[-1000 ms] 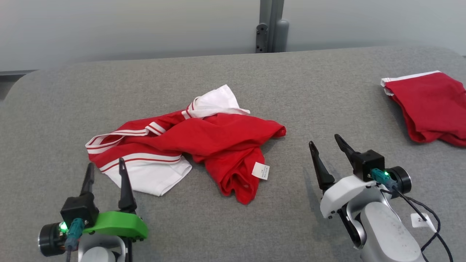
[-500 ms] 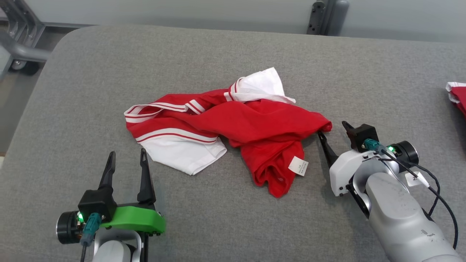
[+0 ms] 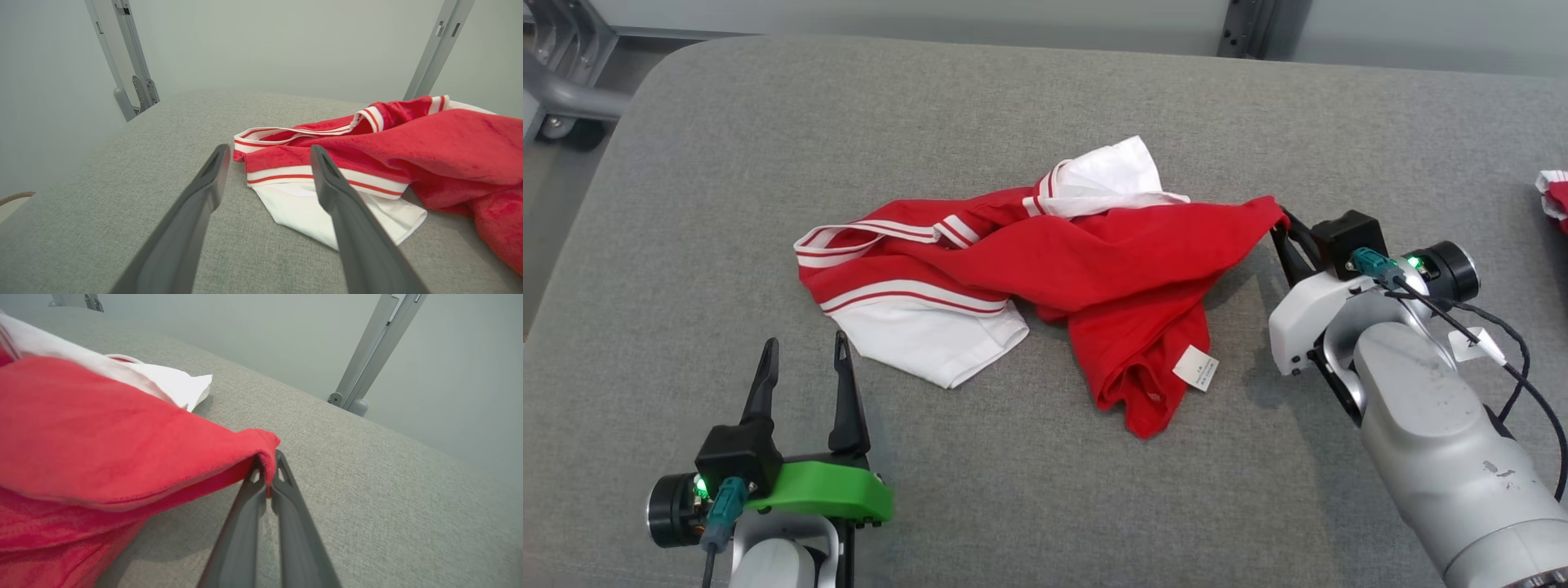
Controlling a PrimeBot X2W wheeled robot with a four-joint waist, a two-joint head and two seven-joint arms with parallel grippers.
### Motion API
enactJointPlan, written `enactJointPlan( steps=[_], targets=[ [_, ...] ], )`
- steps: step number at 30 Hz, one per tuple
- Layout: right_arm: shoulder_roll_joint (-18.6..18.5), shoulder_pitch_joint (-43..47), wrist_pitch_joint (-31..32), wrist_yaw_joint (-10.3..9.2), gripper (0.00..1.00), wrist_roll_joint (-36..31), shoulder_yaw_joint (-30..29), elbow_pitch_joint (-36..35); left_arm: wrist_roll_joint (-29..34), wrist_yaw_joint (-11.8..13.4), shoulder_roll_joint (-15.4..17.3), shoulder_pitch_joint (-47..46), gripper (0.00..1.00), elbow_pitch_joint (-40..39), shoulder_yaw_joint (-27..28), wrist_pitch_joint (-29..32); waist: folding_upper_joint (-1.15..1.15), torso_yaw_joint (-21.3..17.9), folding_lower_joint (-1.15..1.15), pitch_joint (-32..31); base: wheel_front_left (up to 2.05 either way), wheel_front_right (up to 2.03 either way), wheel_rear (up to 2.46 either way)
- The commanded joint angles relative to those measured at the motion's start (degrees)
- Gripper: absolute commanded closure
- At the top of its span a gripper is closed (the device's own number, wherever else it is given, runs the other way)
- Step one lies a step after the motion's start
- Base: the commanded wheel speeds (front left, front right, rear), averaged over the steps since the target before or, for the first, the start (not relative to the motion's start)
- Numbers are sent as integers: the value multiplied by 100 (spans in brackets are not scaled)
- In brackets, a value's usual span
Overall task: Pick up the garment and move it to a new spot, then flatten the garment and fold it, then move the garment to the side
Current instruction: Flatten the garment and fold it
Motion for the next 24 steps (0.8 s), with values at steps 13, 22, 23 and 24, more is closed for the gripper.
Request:
enactJointPlan(
  steps=[13,22,23,24],
  targets=[
    [-814,438,-17,-3,100,-315,-408,-2170,128,-28,-9,77,0,-21,53,-1,0,-774,0,-141,0,0,0],
    [-828,-26,83,-3,100,-538,-169,-2694,149,-76,58,-8,0,2,130,-1,0,-1188,0,-128,0,0,0],
    [-785,-154,83,-2,100,-554,-84,-2668,147,-78,59,-18,0,6,130,-1,0,-1215,0,-137,0,0,0],
    [-743,-272,76,-2,100,-555,-1,-2651,143,-83,59,-17,0,16,131,-1,0,-1236,0,-149,0,0,0]
  ],
)
